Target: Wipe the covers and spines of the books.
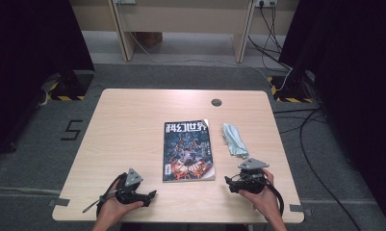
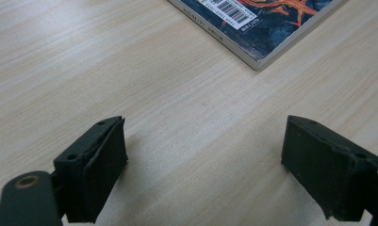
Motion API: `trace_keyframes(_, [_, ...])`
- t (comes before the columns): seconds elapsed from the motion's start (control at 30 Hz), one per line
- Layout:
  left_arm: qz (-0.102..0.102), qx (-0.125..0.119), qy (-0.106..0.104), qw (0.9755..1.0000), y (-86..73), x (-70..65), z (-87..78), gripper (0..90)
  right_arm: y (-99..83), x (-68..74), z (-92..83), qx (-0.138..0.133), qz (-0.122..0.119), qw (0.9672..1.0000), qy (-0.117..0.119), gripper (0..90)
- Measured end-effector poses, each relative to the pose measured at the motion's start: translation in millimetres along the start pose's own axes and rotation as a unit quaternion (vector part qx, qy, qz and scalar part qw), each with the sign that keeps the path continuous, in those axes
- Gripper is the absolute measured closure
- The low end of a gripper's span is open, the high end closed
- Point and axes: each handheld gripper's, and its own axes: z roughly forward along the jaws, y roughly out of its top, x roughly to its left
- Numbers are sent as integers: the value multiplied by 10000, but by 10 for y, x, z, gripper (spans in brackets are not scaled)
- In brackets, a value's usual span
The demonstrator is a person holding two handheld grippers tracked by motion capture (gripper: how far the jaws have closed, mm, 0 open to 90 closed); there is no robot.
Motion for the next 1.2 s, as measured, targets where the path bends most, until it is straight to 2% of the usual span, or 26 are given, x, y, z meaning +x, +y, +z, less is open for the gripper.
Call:
trace_keyframes(0.23, [-1, -27, 2, 10000, -4, -1, 2, 135, -80, 59, -39, 82, 16, 10000, 35, 183])
trace_keyframes(0.43, [-3, -32, 1, 10000, -5, -1, 3, 135, -177, 99, -62, 251, -52, 9997, 65, 168])
trace_keyframes(0.6, [-18, -49, 0, 10000, -7, -3, 4, 135, -238, 139, -90, 362, -17, 9993, 95, 167])
trace_keyframes(0.67, [-20, -48, 0, 10000, -6, -4, 4, 135, -264, 147, -99, 378, -74, 9992, 107, 166])
trace_keyframes(0.9, [-21, -51, 1, 10000, -7, -4, 4, 135, -325, 169, -100, 605, 29, 9981, 103, 168])
trace_keyframes(1.2, [-23, -51, 3, 10000, -7, -5, 5, 134, -339, 154, -96, 578, 32, 9983, 115, 157])
